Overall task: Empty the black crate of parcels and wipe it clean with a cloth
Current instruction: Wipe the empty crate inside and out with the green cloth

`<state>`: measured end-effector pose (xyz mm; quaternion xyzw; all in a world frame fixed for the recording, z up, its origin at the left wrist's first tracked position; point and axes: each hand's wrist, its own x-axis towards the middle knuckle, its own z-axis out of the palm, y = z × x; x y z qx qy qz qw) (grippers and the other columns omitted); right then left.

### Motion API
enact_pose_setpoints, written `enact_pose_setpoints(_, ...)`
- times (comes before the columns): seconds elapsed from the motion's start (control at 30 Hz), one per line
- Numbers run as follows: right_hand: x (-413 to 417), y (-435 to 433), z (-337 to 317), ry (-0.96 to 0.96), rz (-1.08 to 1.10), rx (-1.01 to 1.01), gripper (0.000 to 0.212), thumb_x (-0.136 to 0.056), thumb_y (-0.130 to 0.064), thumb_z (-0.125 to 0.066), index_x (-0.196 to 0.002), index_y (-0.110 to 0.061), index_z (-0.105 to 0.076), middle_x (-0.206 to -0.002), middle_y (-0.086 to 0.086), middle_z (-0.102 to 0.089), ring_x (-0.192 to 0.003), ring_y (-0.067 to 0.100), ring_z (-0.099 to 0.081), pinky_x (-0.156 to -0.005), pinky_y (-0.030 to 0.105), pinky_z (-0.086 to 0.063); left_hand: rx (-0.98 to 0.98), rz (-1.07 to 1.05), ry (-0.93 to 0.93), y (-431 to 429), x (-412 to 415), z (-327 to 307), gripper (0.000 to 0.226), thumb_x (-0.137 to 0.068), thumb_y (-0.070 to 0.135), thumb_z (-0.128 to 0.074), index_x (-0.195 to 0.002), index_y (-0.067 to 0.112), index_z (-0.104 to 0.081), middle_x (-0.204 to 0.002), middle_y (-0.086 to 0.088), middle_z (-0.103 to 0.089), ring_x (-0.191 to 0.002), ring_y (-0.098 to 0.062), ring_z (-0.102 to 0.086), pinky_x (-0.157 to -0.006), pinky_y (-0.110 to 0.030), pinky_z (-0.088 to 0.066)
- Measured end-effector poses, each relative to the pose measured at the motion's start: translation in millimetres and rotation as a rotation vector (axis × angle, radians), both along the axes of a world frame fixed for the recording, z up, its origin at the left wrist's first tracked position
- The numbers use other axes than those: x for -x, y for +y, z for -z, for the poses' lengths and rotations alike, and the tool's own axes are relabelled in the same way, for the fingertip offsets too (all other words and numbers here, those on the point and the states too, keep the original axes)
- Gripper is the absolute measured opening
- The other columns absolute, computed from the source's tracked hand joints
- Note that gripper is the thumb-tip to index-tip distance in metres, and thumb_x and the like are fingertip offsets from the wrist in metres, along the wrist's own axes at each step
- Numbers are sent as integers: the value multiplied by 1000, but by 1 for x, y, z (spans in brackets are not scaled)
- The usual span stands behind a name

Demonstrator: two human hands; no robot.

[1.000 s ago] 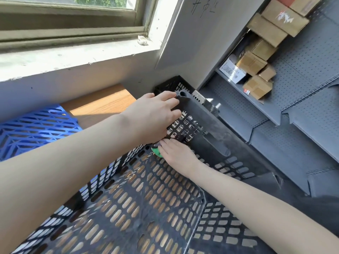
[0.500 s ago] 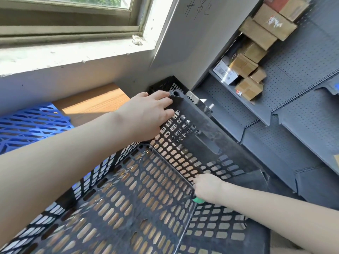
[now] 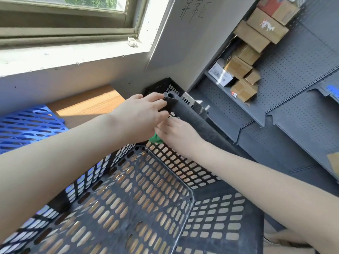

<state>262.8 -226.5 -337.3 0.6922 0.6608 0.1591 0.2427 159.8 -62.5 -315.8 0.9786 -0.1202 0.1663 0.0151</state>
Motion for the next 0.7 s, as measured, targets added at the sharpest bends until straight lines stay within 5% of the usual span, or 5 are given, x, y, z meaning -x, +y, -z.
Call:
enact_pose_setpoints(0.17,11,-34,28,-28,5,328,17,-78,-13,-64,-93,-10,-72,-91,4,-67,-88,25,-58,-84,37,-48,13,-5,12,-1,2,-3,47,-84,23,-59,-130,16,-58,-144,-7,-48,-144,-25,-29,-99,-45,-46)
enact_pose_setpoints(0.47,25,-135,40,44,81,1038,8,-79,-14,-71,-85,-19,-73,-89,-4,-69,-93,20,-57,-77,30,-51,-42,-38,127,-3,2,-8,51,-92,29,-47,-143,24,-40,-154,-1,-30,-148,-20,-11,-110,-42,-35)
enact_pose_setpoints(0.57,14,-133,34,51,-31,861,15,-61,-26,-84,-65,-27,-70,-67,-12,-62,-75,13,-56,-66,24,-51,-52,-39,133,-4,2,-9,50,-92,29,-47,-142,23,-40,-154,-2,-31,-148,-20,-11,-110,-43,-35)
enact_pose_setpoints(0.7,6,-81,5,91,-83,450,15,-84,-14,-59,-90,-15,-73,-90,-3,-67,-90,20,-58,-87,32,-49,-35,-38,96,-2,0,-5,49,-89,27,-51,-138,21,-47,-151,-3,-37,-147,-22,-16,-107,-44,-39)
